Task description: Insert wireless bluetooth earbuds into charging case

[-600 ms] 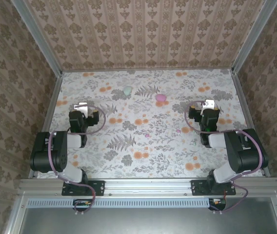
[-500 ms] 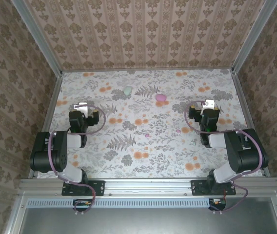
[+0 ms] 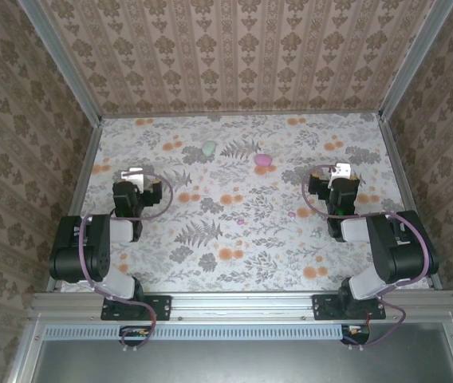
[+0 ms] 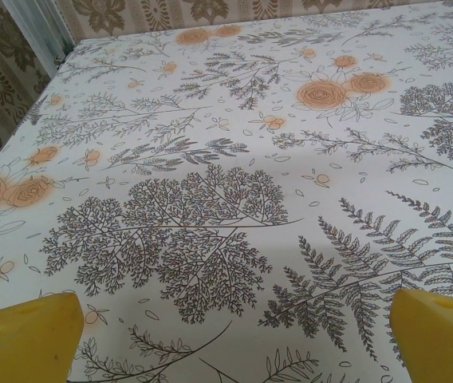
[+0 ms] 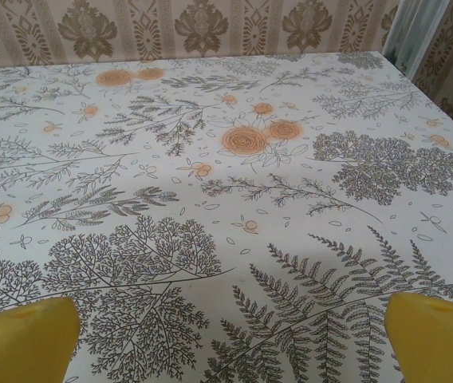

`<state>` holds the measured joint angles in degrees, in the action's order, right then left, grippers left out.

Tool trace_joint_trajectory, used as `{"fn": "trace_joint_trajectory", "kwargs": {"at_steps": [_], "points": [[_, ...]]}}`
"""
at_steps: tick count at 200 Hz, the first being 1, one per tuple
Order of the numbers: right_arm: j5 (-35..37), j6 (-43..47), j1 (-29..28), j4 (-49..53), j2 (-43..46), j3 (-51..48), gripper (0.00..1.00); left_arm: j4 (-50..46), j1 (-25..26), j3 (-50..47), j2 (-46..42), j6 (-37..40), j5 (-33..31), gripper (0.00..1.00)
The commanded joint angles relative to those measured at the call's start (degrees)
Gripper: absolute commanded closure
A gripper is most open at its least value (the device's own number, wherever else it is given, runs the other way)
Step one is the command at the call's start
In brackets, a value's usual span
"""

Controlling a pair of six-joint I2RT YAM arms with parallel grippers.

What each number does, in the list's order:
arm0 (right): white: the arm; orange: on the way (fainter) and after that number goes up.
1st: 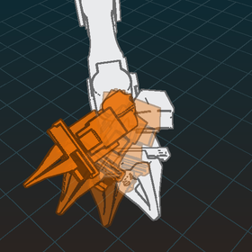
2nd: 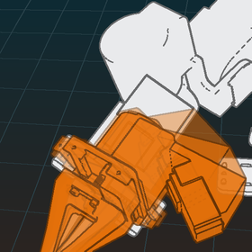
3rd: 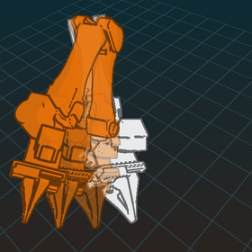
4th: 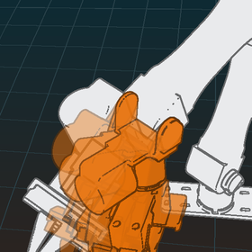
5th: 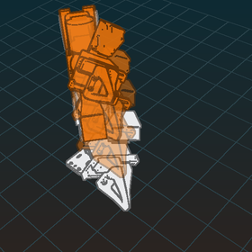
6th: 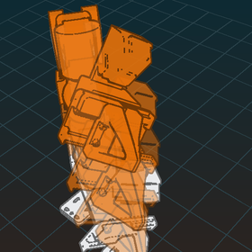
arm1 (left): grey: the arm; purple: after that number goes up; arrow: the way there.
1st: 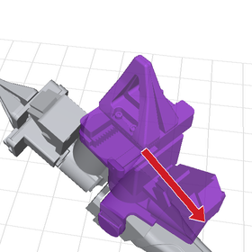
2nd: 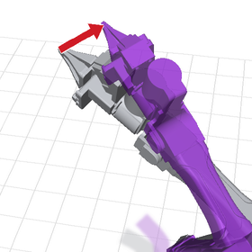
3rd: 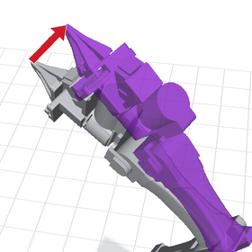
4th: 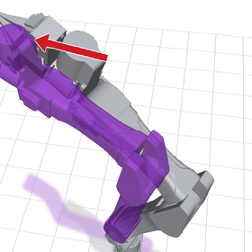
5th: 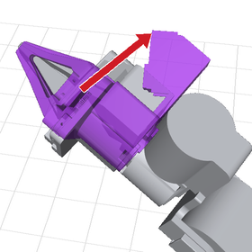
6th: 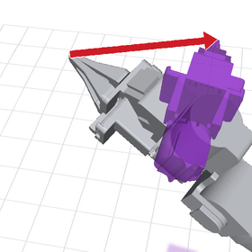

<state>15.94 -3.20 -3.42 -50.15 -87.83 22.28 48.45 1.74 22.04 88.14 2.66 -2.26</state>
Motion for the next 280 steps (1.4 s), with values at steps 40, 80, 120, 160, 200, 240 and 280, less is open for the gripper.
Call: {"fn": "trace_joint_trajectory", "kwargs": {"at_steps": [40, 80, 120, 160, 200, 240, 280], "points": [[0.5, -0.5, 0.0, -1.3, -0.1, -0.1, 0.00, 0.1, -0.5, 1.2, -0.1, 0.5, 0.9, 0.00], [0.4, -0.6, 0.0, -1.5, 0.0, -0.2, 0.00, 0.0, -0.6, 1.3, -0.1, 0.4, 1.0, 0.00], [-7.5, 1.8, 0.6, 1.2, 0.8, 0.9, 0.00, -0.1, -0.9, 1.3, -0.2, 0.3, 2.0, 0.00], [-12.0, 1.5, 1.6, 18.0, 6.1, 7.7, 0.00, -3.8, -1.2, 0.5, -5.8, -0.8, 0.8, 0.00], [-21.0, -1.2, 2.0, 41.4, 7.2, 20.3, 0.00, -9.2, -3.5, 0.0, -13.3, -4.4, -0.5, 0.00], [-36.6, -0.5, 2.0, 50.0, 4.0, 28.4, 0.03, -36.1, -4.8, 11.4, -18.6, -17.4, -10.2, 0.00], [-46.1, -0.7, 1.5, 54.2, -3.2, 36.0, 0.18, -43.3, -6.4, 17.3, -17.7, -20.7, 5.9, 0.00]]}}
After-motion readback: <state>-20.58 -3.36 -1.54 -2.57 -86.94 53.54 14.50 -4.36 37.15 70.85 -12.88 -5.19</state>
